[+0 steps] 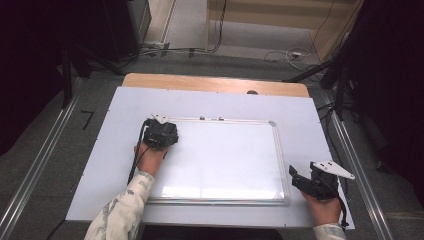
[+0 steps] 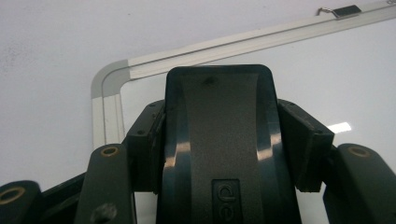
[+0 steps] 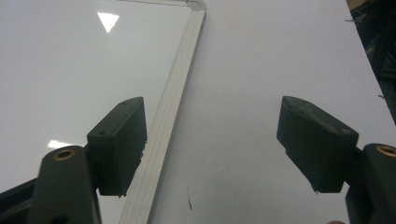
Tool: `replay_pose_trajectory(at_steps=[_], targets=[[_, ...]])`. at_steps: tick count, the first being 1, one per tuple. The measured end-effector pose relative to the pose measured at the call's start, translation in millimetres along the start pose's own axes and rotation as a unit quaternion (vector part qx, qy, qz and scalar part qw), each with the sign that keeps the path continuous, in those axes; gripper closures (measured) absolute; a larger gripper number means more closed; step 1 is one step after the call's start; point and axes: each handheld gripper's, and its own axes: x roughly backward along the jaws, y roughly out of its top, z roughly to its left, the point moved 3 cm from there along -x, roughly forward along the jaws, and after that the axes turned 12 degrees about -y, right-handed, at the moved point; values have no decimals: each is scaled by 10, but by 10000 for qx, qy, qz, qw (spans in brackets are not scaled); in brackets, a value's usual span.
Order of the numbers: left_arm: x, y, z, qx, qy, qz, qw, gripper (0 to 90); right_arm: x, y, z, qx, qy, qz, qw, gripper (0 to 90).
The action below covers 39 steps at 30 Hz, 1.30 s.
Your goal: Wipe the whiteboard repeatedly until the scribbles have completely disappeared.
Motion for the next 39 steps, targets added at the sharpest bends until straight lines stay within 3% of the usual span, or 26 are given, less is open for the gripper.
replay_pose_trajectory(at_steps=[9,26,29,39], targets=[[16,-42,-163,-206,-159,19,9997,407,-5,3,11,4,17,9,10000,233],[-126,117,-1,5,45,-41,10000,406,-3,-6,-4,-21,38,16,10000,233],[-121,111,-20,-18,79,-34,10000,406,-1,-10,-15,-16,27,11,10000,233],[-40,12,-141,-180,-98,-7,9998,406,6,-6,-2,-10,5,-2,10000,234]])
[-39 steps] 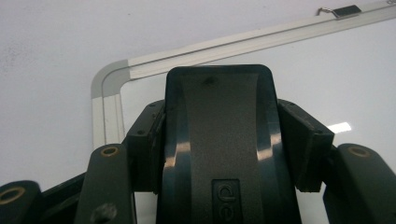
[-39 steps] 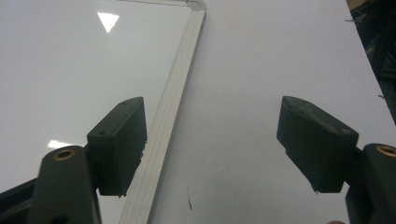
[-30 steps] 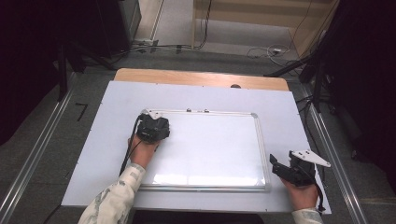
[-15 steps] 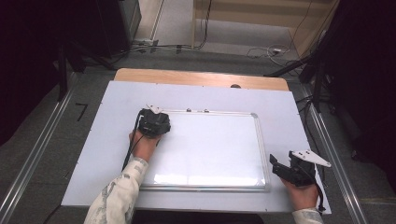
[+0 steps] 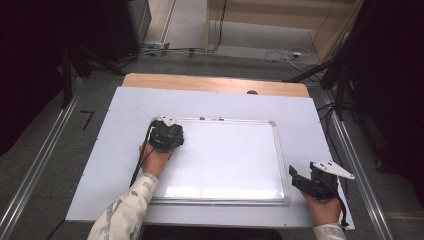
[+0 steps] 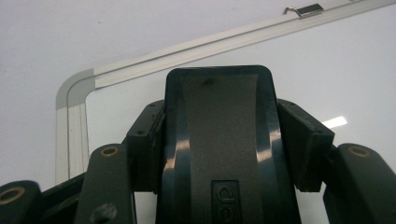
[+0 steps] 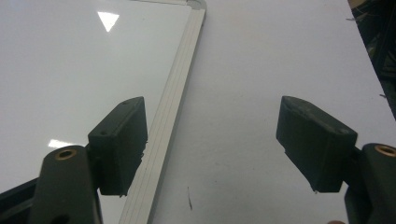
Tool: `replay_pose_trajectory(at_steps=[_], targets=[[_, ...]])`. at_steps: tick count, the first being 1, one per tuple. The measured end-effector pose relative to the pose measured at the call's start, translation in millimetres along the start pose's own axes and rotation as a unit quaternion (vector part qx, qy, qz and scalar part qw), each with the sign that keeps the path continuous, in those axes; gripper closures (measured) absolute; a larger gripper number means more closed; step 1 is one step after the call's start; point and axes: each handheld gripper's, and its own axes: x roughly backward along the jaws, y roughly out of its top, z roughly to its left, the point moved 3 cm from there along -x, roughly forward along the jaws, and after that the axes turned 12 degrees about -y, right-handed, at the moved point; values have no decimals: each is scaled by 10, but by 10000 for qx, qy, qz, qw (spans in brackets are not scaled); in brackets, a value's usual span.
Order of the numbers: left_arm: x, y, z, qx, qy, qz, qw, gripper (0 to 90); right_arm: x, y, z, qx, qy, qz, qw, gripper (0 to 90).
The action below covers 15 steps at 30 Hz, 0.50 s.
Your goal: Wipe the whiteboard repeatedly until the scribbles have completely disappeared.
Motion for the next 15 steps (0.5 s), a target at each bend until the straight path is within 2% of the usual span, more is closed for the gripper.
replay_pose_trajectory(at_steps=[2,9,15], targets=[[-5,6,11,31,-3,-2,10000,406,3,-2,-9,-12,-9,17,10000,234],[6,20,187,220,155,-29,9996,406,5,-17,-14,-19,4,31,10000,235],[82,-48,231,189,189,-26,9996,406,0,-24,-32,-42,-16,51,10000,234]])
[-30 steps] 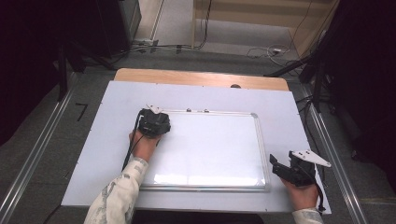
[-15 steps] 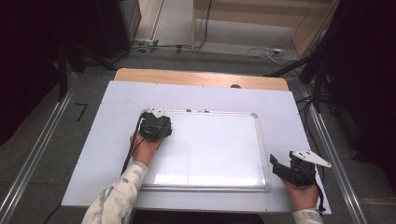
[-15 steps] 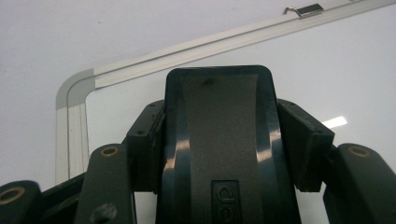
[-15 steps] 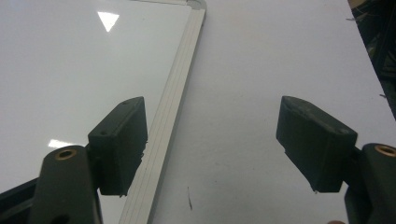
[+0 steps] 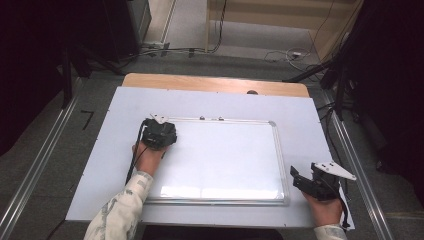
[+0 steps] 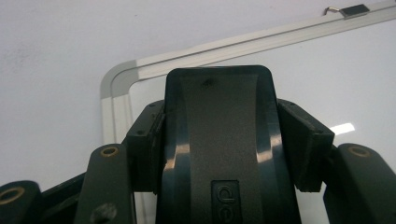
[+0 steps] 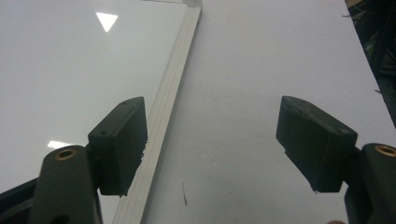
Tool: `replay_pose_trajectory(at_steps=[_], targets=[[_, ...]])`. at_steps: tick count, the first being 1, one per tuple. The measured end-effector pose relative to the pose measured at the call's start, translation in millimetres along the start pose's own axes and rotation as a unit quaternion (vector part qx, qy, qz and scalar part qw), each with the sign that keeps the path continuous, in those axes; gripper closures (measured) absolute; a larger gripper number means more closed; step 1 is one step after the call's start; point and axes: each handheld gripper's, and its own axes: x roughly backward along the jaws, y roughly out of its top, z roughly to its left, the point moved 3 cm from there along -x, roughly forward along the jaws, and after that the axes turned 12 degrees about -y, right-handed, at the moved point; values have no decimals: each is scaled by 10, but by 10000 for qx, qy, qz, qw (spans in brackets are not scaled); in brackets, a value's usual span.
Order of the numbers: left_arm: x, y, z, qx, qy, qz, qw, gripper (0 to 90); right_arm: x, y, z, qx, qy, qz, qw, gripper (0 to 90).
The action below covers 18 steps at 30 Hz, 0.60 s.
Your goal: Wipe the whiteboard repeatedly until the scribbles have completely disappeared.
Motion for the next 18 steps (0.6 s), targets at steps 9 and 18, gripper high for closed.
replay_pose_trajectory(at_steps=[9,18], targets=[[130,-135,-75,-73,-57,12,10000,406,3,7,22,21,7,-15,10000,235],[241,-263,-217,-212,-198,31,9996,406,2,24,42,45,14,-43,10000,235]])
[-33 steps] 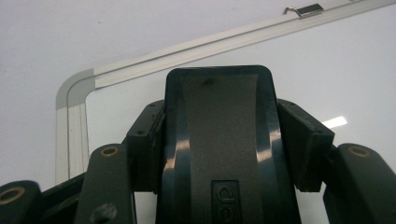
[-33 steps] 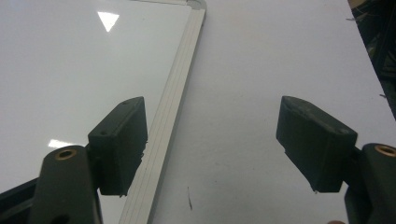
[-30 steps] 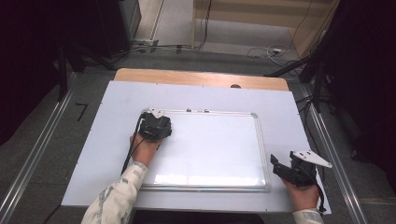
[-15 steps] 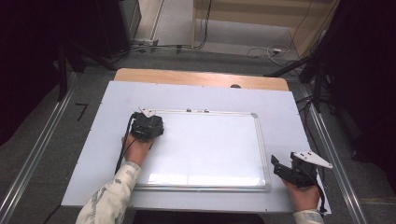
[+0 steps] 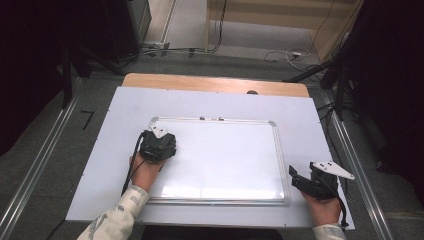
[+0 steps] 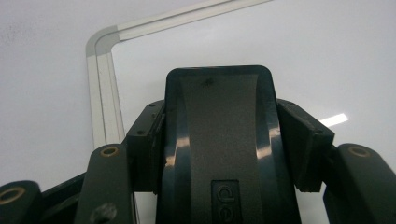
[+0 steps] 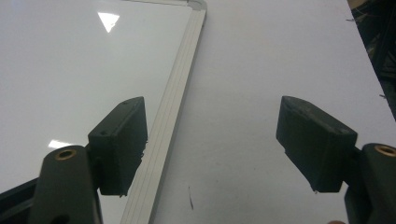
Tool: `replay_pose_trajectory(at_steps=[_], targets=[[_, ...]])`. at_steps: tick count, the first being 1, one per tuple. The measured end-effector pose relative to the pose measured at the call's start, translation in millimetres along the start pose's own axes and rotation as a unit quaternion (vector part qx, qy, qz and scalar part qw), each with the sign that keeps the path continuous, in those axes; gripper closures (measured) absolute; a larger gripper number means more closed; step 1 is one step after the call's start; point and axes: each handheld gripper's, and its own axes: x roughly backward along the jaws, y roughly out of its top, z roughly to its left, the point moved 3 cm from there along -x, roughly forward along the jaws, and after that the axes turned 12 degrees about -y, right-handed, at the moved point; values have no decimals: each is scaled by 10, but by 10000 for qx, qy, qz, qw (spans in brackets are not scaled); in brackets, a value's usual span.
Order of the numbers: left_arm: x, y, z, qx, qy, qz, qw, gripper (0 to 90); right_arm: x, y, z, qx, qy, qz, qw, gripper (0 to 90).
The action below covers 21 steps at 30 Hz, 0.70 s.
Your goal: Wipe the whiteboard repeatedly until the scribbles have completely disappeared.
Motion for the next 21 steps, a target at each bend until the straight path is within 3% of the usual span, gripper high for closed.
replay_pose_trajectory(at_steps=[21], targets=[[122,-162,-279,-196,-209,-10,9996,406,-5,8,15,18,34,-7,10000,236]])
